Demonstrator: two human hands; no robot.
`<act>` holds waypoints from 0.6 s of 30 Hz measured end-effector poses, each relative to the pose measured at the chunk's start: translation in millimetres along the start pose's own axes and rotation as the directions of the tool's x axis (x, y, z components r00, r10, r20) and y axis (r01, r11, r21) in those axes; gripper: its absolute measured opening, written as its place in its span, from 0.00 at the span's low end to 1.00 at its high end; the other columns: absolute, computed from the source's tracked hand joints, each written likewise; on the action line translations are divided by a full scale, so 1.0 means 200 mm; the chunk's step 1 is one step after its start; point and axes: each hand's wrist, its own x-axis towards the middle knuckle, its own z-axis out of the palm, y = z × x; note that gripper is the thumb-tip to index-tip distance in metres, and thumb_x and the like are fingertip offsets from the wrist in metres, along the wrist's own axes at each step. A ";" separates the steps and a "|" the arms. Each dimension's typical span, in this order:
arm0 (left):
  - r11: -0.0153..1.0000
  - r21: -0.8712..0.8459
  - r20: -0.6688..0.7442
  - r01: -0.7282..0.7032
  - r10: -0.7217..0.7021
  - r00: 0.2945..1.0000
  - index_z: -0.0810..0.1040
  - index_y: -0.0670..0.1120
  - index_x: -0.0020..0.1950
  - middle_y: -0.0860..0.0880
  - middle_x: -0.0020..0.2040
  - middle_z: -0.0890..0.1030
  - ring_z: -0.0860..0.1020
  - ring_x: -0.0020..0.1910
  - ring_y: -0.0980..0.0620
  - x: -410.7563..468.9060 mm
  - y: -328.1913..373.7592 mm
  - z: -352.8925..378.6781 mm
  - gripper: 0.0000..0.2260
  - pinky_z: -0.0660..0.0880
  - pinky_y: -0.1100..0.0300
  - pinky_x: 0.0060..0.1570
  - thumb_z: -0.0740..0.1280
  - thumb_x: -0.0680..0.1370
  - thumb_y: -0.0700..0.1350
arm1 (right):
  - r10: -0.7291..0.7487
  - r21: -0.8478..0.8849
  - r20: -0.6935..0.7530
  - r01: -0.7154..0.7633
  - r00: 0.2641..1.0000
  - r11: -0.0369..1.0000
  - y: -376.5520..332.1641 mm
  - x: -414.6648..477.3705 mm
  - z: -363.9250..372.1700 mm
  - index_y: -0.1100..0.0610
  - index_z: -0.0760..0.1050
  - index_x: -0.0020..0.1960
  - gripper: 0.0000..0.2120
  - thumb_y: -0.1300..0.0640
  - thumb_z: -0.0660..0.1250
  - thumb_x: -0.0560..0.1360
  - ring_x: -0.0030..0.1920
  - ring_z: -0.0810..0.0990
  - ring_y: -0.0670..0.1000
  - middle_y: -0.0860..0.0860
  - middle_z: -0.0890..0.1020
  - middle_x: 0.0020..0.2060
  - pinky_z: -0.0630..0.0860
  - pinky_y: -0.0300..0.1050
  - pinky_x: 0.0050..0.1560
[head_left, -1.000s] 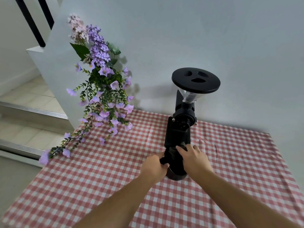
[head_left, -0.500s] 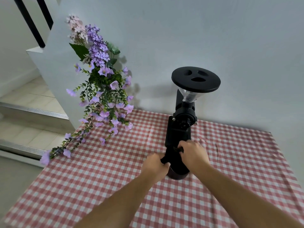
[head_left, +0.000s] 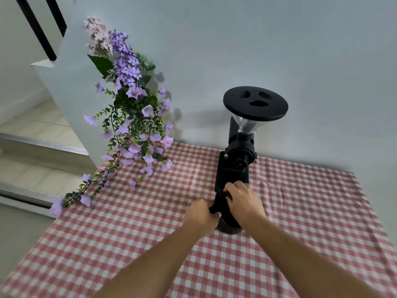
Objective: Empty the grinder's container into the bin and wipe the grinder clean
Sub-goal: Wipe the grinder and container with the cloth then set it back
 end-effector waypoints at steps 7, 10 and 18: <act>1.000 -0.012 -0.045 -0.002 0.002 0.999 0.81 0.50 0.58 0.51 0.41 0.83 0.81 0.36 0.54 -0.02 0.00 0.01 0.09 0.79 0.62 0.36 0.67 0.79 0.47 | 0.023 -0.202 0.069 -0.008 0.997 0.979 0.15 -0.10 -0.03 0.49 0.64 0.66 0.22 0.60 0.65 0.75 0.57 0.71 0.54 0.53 0.71 0.61 0.77 0.46 0.47; 1.000 -0.009 -0.066 0.000 0.000 0.998 0.79 0.50 0.62 0.51 0.45 0.83 0.82 0.38 0.55 -0.03 0.01 0.01 0.12 0.79 0.63 0.37 0.67 0.79 0.48 | 0.076 -0.128 0.039 -0.070 0.996 0.989 0.18 -0.20 0.02 0.48 0.60 0.68 0.23 0.58 0.64 0.76 0.55 0.74 0.52 0.52 0.69 0.63 0.78 0.44 0.47; 1.000 0.014 -0.012 -0.019 0.019 1.000 0.81 0.49 0.56 0.52 0.45 0.83 0.81 0.41 0.54 -0.02 0.01 0.00 0.08 0.79 0.61 0.39 0.67 0.79 0.48 | 0.131 0.150 -0.018 -0.127 0.991 0.981 0.15 -0.39 0.04 0.47 0.67 0.61 0.14 0.55 0.62 0.76 0.42 0.74 0.43 0.46 0.73 0.55 0.75 0.36 0.40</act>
